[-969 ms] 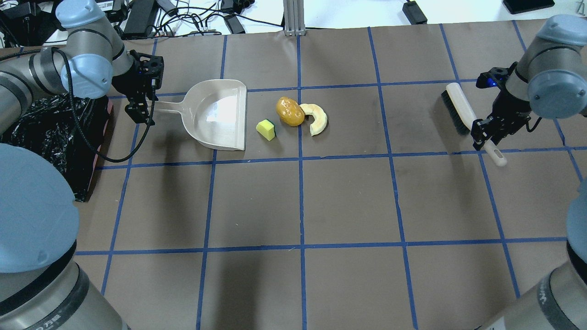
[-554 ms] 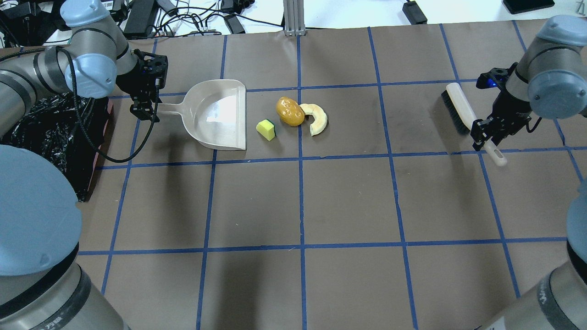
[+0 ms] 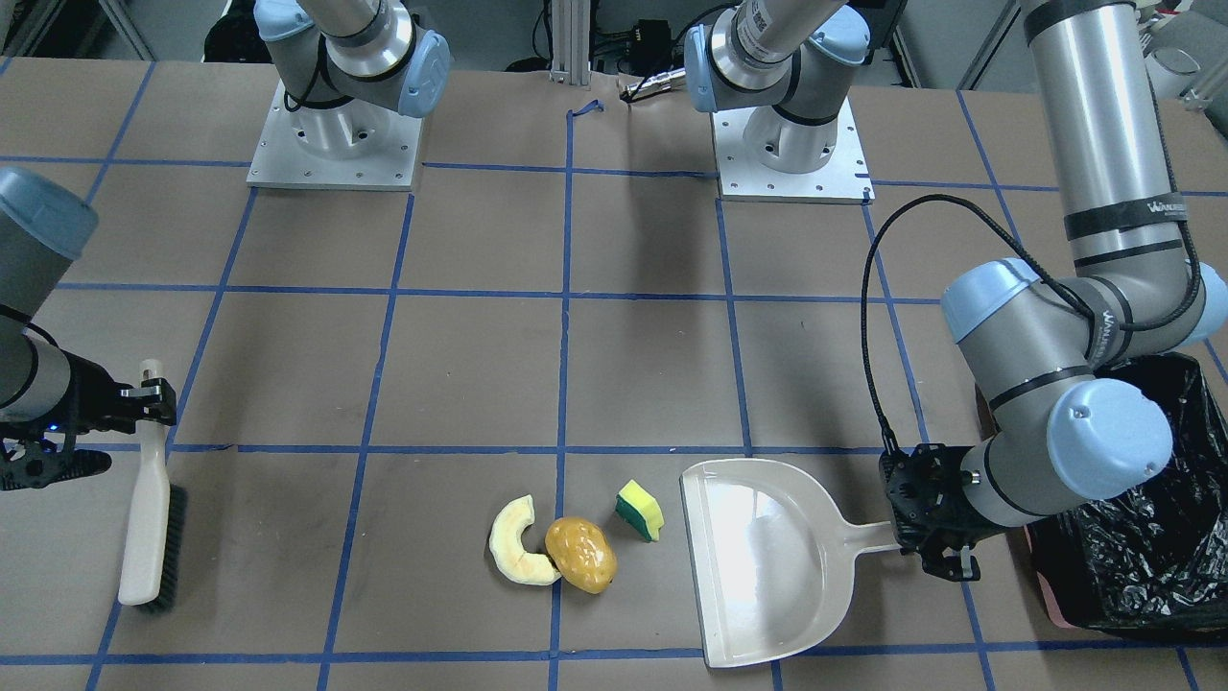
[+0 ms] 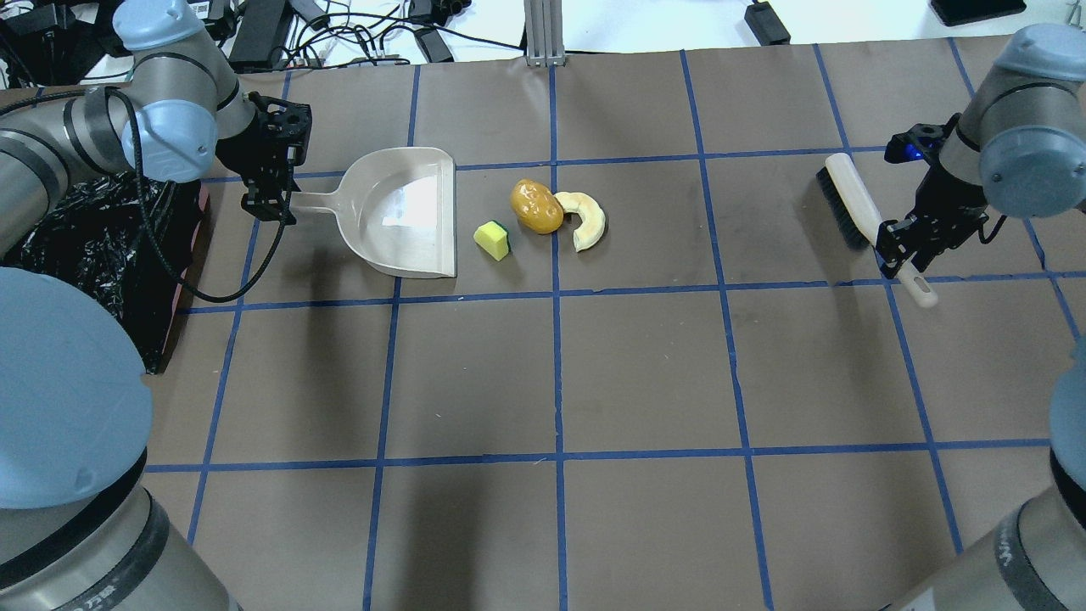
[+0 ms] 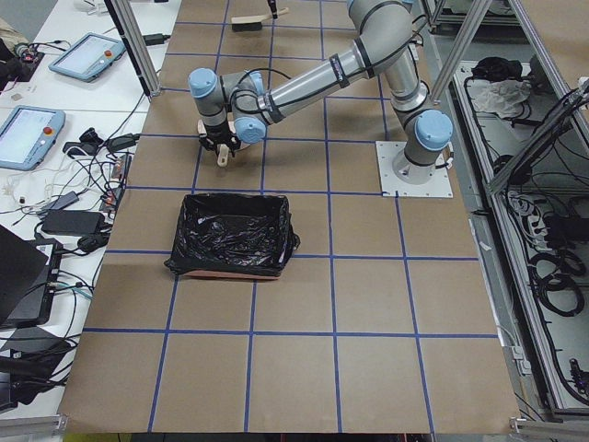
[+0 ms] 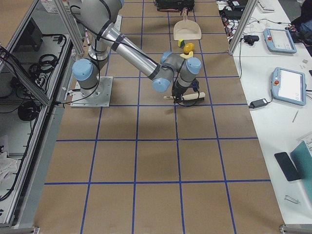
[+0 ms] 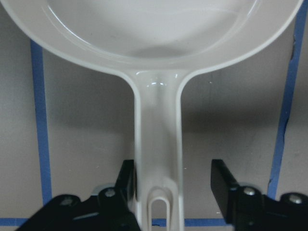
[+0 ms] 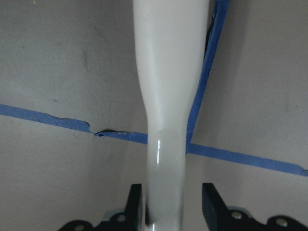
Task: Sweep and dump trash into bin
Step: 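Lift the brush with the right gripper while the left gripper holds the dustpan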
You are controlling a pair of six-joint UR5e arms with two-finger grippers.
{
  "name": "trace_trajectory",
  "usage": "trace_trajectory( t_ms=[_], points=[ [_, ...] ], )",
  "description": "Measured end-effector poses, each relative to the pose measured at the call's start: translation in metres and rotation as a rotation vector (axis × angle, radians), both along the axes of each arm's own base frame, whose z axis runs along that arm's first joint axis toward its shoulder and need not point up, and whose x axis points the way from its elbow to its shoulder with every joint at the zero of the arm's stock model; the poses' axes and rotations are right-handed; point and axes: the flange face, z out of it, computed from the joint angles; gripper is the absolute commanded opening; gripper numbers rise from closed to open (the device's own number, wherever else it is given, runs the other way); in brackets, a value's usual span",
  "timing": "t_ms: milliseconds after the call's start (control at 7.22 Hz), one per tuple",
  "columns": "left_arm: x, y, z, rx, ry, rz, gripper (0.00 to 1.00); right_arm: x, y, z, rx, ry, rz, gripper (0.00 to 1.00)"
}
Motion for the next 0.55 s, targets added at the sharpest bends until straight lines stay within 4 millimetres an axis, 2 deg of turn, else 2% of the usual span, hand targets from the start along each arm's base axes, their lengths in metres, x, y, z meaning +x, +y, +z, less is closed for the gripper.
trace_trajectory(
  t_ms=[138, 415, 554],
  points=[
    [-0.0003, 0.0000, 0.0003, -0.001, 0.000, -0.008, 0.40, -0.0001, 0.0003, 0.0001, 0.001, 0.002, 0.000, 0.44],
    [-0.0009, 0.0000, 0.0011, -0.003, 0.000, -0.020, 0.36, -0.0001, 0.0006, 0.0008, 0.001, 0.003, 0.000, 0.37],
    [-0.0010, 0.0000, 0.0018, -0.005, 0.000, -0.026, 0.36, -0.0002, 0.0003, 0.0016, 0.000, 0.003, 0.000, 0.25]
  ],
)
